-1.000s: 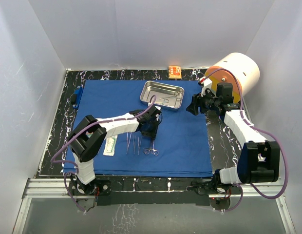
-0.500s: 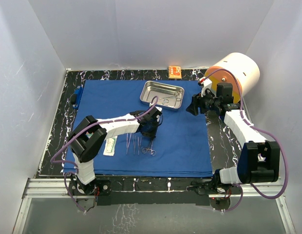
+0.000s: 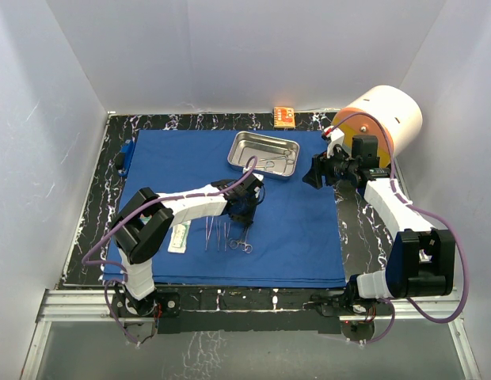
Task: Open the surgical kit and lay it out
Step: Place the medical item in the surgical kit.
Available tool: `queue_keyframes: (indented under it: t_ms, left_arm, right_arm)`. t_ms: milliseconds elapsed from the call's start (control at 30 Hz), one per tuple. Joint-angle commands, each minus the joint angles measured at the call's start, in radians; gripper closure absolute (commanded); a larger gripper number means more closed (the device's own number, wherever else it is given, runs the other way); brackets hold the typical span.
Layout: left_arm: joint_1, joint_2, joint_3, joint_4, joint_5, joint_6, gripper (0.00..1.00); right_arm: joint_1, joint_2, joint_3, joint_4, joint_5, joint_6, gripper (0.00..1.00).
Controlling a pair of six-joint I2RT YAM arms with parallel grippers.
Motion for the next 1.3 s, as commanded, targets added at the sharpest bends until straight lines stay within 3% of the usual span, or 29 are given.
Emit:
queue_keyframes:
  t_ms: [0, 133, 533, 1267]
  left_arm:
    - [-0.014, -0.035, -0.017, -0.093, 0.021, 0.0, 0.79]
    - [-0.014, -0.039, -0.016, -0.088, 0.028, 0.003, 0.82]
    - [-0.013, -0.085, -0.029, -0.06, 0.03, 0.045, 0.71]
    - [-0.017, -0.088, -0.033, -0.025, 0.015, 0.132, 0.79]
  right_arm:
    - [-0.006, -0.007, 0.014, 0.024, -0.022, -0.004, 0.44]
    - [-0.006, -0.009, 0.012, 0.024, -0.022, -0.004, 0.44]
    - [-0.006, -0.011, 0.014, 0.023, -0.025, 0.001, 0.44]
    - [-0.006, -0.007, 0.015, 0.017, -0.028, -0.005, 0.43]
